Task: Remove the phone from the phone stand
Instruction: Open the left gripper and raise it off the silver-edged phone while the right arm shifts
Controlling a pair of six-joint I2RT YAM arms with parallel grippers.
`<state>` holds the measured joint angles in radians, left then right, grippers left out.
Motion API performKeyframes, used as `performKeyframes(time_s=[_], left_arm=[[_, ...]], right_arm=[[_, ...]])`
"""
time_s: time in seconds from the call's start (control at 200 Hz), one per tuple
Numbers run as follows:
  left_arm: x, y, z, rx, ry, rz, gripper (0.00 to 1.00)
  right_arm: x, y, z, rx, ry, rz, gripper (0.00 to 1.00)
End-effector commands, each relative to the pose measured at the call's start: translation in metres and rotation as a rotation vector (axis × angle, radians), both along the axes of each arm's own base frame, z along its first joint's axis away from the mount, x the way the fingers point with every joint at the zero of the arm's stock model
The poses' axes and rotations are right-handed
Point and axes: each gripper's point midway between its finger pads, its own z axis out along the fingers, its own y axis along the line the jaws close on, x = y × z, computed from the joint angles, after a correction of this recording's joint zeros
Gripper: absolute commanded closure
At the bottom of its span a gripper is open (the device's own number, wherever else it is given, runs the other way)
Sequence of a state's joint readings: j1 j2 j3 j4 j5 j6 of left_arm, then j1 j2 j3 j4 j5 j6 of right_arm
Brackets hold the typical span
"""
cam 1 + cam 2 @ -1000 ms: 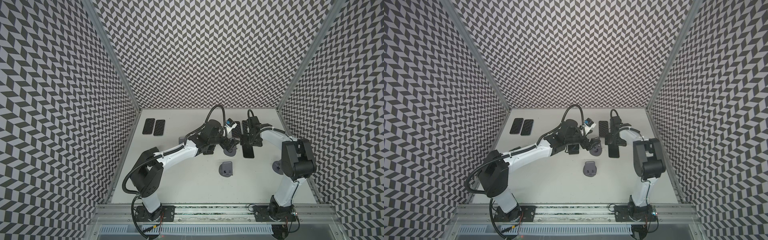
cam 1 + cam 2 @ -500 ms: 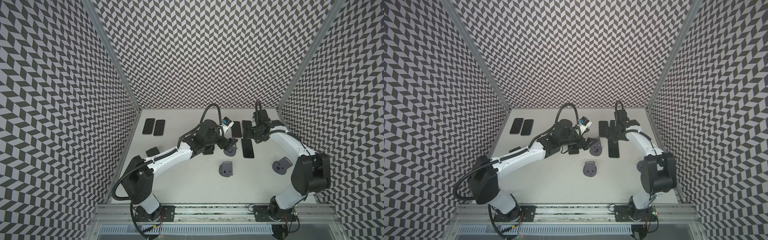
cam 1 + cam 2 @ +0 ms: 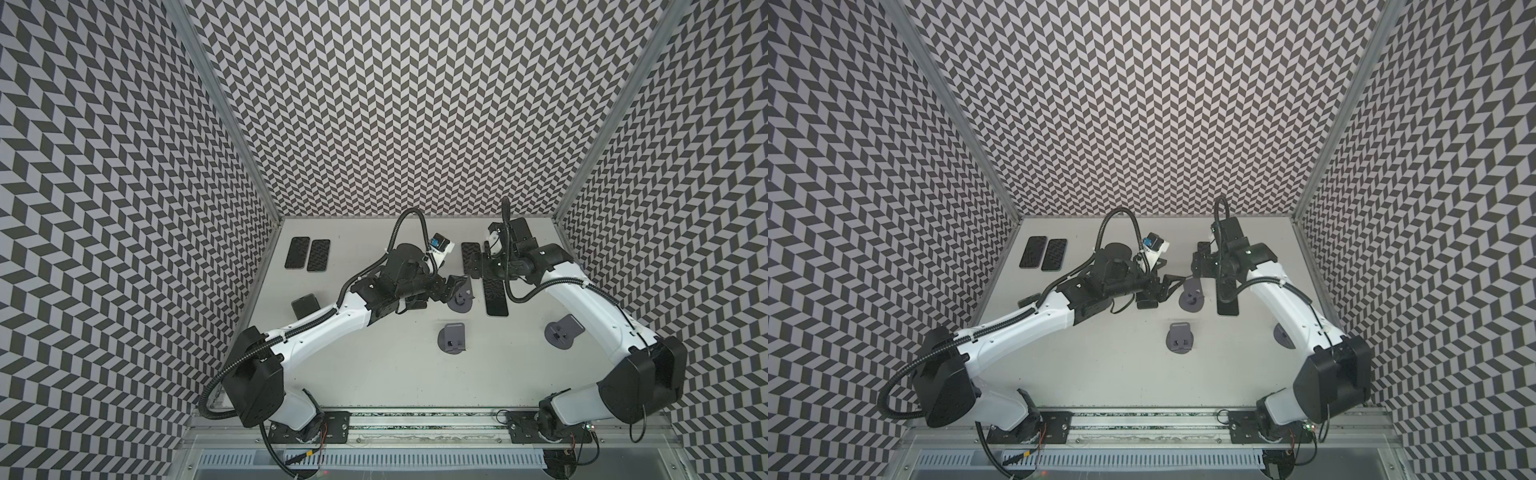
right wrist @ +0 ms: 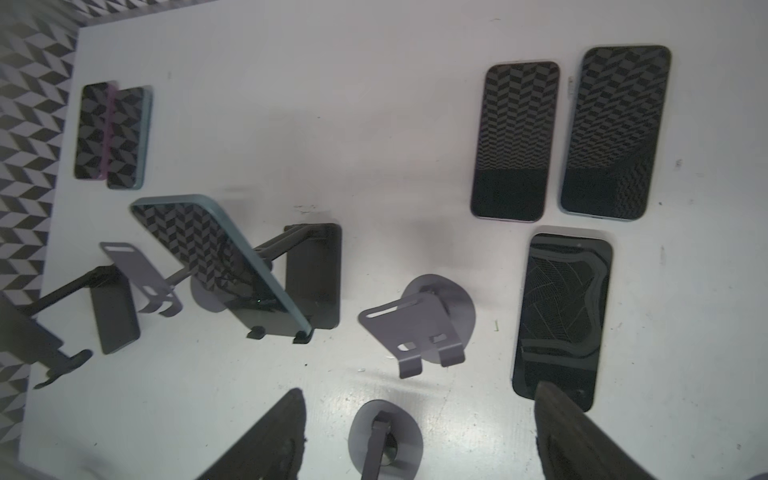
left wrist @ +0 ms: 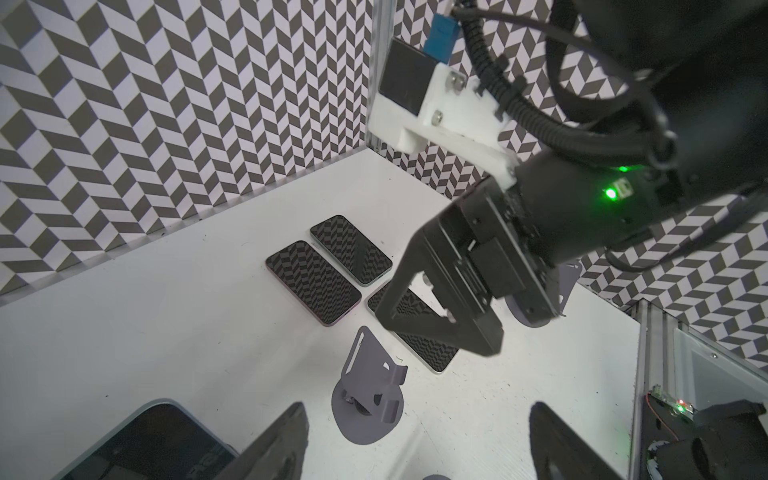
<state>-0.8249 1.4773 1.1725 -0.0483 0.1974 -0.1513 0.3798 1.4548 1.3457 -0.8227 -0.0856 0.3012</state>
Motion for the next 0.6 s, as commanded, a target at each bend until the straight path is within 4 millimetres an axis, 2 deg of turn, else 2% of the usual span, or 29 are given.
performKeyframes(time_s=[0.0, 0.28, 0.596], left_arm=[[0.001, 0.011, 0.002, -0.004, 0.042, 0.075, 0.17], [0.016, 0.029, 0.001, -0.005, 0.078, 0.255, 0.16], [0.03, 0.046, -0.002, 0.002, 0.114, 0.408, 0.16]], right_arm=[[-0.005, 0.014, 0.028, 0.067, -0.061, -0.002, 0.17], [-0.027, 0.021, 0.052, 0.187, -0.124, -0.04, 0.24], [-0.045, 0.047, 0.058, 0.276, -0.114, 0.035, 0.25]])
